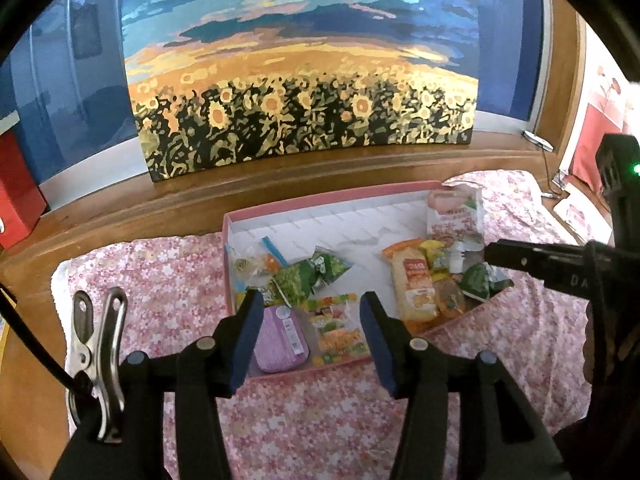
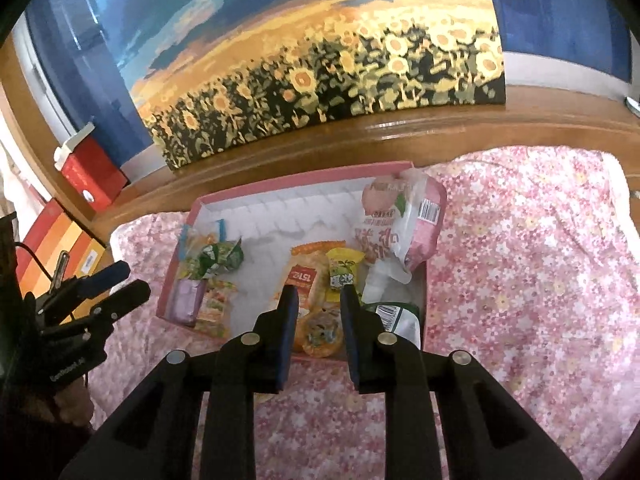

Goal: Organize snacks
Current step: 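Withdraw both open tools toward the yellow jelly cup and clear packet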

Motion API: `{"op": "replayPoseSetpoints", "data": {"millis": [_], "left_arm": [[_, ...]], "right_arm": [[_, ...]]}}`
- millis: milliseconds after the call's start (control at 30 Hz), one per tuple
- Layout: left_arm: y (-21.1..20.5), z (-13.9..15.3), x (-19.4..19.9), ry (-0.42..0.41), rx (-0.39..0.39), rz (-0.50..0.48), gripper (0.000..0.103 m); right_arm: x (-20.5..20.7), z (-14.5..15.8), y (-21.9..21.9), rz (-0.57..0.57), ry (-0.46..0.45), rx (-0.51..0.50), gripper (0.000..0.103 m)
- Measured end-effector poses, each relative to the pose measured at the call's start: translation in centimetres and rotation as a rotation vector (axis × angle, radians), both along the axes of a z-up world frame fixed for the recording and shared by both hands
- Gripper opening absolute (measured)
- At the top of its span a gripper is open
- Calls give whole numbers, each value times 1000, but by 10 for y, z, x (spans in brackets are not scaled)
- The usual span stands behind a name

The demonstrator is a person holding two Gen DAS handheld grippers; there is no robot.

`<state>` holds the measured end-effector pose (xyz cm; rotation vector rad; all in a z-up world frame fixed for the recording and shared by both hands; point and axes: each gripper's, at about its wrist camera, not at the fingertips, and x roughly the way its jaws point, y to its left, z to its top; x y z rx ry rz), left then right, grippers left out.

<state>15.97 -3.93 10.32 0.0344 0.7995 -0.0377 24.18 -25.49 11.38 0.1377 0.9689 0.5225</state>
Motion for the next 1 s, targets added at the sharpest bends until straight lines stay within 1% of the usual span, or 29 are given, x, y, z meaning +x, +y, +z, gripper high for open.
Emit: {"op": "replayPoseSetpoints", "data": {"millis": [333,533,800,1000], "left_arm": [[-4,12,-35,-41,-13,-4,55],[-1,10,-60,-39,-5,14,55],[2,8,-87,-8,-33,45,55],[-8,1,-105,31,-40,31,55]], "right_arm": [[-31,22,-7,11,-76,-3,23],[-53,32,-17,4,-101,14,23],[-78,33,-22,14,-82,22,23],[-96,28,-25,29,-45,14,23]]}}
